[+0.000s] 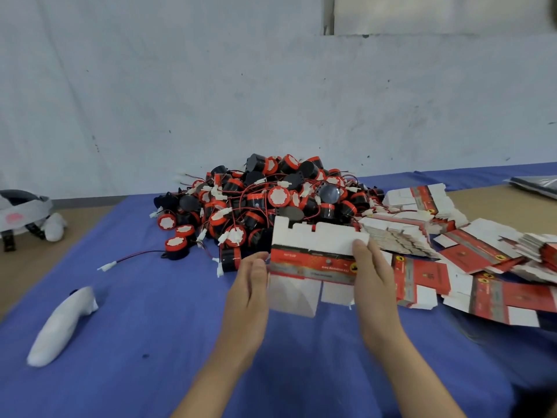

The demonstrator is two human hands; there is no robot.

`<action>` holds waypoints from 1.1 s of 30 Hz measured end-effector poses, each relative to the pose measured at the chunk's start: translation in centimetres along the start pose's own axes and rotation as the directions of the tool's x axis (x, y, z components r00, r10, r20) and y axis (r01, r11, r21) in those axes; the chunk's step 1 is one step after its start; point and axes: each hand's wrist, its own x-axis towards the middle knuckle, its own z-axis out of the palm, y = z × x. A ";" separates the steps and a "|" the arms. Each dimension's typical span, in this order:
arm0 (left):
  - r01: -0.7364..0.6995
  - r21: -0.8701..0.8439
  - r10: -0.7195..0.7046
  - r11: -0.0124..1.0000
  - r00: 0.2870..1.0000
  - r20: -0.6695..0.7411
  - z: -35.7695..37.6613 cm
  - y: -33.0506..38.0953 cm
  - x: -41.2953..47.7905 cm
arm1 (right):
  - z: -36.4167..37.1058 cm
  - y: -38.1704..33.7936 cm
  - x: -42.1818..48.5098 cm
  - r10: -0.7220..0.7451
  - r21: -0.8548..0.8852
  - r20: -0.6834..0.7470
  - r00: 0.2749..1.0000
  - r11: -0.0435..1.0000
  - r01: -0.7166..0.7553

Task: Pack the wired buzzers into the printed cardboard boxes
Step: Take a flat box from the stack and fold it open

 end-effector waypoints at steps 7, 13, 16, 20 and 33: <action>-0.008 -0.059 0.009 0.998 1.000 0.016 0.4 0.1 -0.1 | 2.1 2.0 -1.1 0.105 0.000 0.088 0.991 0.994 -0.105; -0.089 -0.048 0.092 0.995 0.994 0.057 0.3 0.3 -0.7 | 3.2 1.8 -1.7 0.092 -0.009 0.071 0.993 0.996 -0.091; -0.155 0.003 0.154 0.988 0.985 0.071 0.2 0.4 -0.9 | 3.3 1.5 -1.4 0.099 -0.007 0.074 0.992 0.995 -0.099; -0.206 0.126 0.198 0.971 0.978 0.068 0.2 0.6 -1.1 | 2.9 1.6 -1.2 0.110 -0.018 0.105 0.988 0.994 -0.108; -0.184 0.152 0.176 0.971 0.982 0.068 1.0 0.0 -1.7 | 2.4 2.1 -1.5 0.099 -0.058 0.180 0.979 0.994 -0.090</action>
